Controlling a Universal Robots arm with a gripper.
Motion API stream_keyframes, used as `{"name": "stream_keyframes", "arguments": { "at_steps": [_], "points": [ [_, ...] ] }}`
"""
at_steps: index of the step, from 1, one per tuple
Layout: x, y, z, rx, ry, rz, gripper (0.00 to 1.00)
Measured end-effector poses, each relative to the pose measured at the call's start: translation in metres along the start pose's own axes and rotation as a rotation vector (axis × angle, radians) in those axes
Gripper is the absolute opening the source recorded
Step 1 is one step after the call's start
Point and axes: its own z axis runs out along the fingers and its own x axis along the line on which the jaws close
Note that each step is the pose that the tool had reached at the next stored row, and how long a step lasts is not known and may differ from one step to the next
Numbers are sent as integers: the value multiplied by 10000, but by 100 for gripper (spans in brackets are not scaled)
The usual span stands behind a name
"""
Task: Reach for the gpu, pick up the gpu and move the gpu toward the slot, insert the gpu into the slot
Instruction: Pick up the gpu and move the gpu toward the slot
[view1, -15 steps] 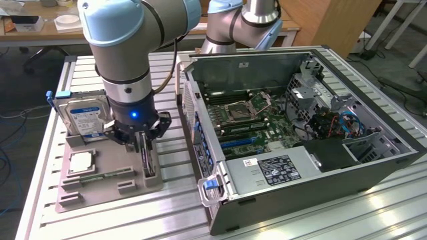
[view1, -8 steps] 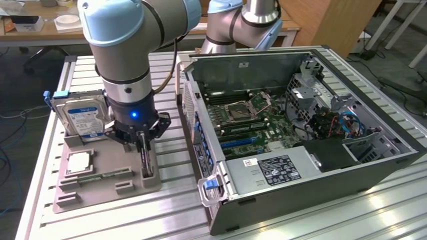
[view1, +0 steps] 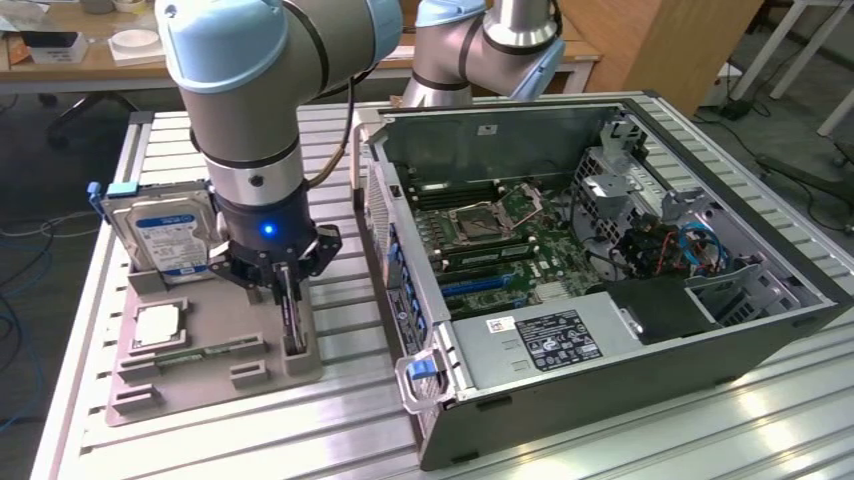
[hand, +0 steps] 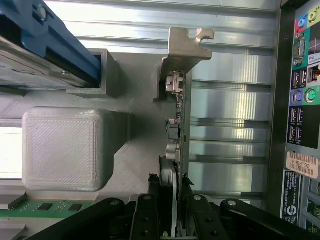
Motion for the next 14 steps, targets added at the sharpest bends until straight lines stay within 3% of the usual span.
{"name": "stream_keyframes", "arguments": {
  "at_steps": [14],
  "points": [
    [-42,-2,15,3,5,3,26]
  ]
}}
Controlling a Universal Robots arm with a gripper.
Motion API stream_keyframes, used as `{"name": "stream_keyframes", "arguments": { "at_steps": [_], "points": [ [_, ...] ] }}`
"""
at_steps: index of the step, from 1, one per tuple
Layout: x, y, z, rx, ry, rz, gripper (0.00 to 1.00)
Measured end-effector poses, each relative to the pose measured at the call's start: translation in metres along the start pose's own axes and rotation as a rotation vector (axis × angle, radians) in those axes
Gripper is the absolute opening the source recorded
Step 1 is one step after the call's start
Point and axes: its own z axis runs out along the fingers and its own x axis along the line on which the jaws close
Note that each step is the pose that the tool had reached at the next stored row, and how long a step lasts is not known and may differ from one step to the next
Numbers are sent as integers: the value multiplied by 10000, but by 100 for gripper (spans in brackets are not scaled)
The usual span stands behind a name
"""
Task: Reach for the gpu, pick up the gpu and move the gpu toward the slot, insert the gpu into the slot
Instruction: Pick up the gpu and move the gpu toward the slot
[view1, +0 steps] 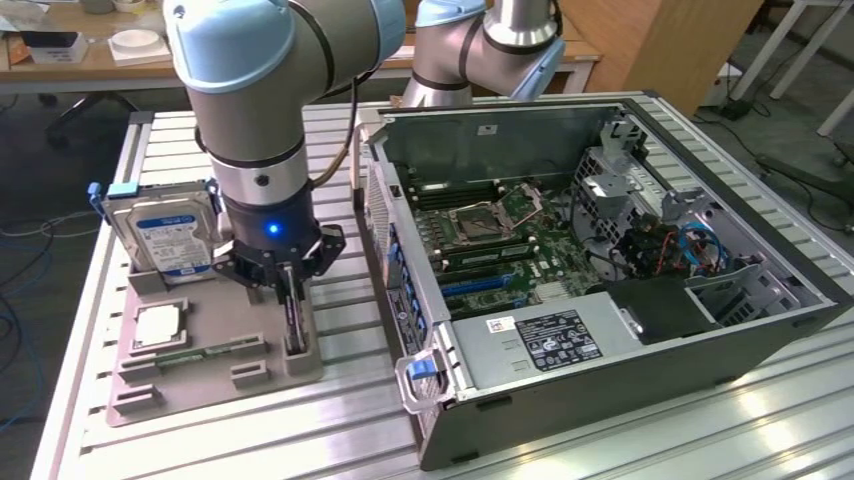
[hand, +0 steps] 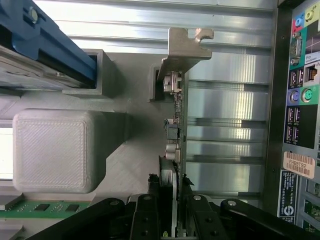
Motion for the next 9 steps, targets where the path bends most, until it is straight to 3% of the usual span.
{"name": "stream_keyframes", "arguments": {
  "at_steps": [9],
  "points": [
    [-16,-1,15,-1,-5,36,26]
  ]
}}
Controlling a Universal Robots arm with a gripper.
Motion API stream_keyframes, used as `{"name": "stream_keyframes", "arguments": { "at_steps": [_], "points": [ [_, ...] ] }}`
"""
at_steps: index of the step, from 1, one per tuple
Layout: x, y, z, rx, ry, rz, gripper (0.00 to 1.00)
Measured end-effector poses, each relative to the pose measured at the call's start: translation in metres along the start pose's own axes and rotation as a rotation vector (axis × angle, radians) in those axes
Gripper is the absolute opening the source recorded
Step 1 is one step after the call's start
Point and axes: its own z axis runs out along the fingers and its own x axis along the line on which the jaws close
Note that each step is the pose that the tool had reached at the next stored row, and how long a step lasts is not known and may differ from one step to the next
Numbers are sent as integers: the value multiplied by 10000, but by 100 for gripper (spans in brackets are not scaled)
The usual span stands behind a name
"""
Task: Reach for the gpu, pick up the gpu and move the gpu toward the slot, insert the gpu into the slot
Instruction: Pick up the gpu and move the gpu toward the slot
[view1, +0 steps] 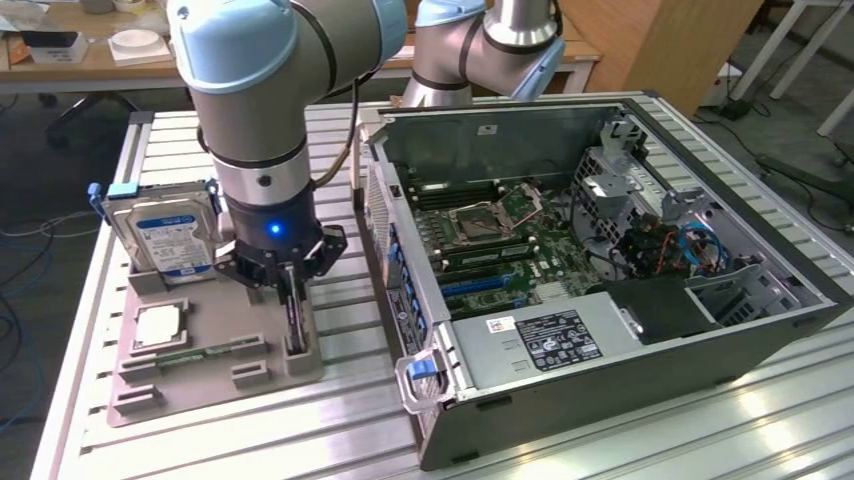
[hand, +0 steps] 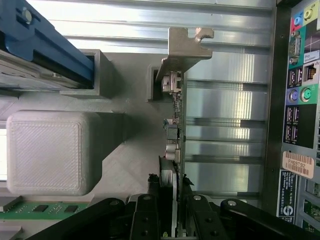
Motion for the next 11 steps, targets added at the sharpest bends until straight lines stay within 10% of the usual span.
{"name": "stream_keyframes", "arguments": {
  "at_steps": [11],
  "points": [
    [-7,-2,-14,-71,-27,-6,26]
  ]
}}
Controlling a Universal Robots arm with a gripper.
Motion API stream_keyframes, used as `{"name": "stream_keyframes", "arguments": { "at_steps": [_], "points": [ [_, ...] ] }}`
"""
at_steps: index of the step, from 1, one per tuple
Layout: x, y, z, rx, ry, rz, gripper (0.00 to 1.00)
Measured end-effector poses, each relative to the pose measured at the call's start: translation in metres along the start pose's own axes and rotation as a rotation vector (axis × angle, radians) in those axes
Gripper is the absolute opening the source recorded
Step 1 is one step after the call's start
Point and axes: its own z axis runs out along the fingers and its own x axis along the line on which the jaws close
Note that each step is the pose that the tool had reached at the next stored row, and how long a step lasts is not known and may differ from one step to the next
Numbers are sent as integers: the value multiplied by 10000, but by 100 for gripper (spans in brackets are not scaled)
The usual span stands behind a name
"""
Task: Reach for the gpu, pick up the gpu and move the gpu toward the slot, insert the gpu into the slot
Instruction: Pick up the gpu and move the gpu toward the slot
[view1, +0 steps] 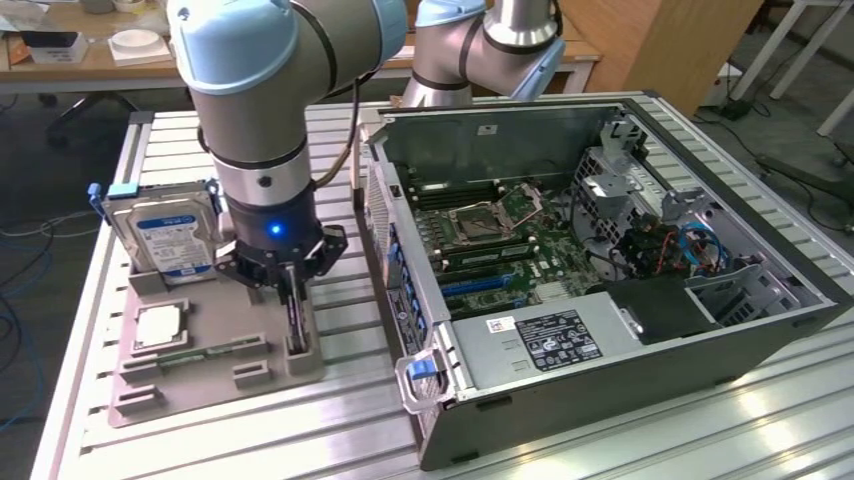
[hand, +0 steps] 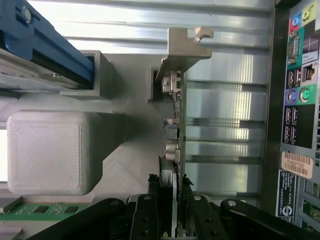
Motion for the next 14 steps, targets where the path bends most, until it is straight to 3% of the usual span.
{"name": "stream_keyframes", "arguments": {
  "at_steps": [8,14],
  "points": [
    [3,3,-102,-93,21,9,26],
    [2,5,-140,-117,19,9,26]
  ]
}}
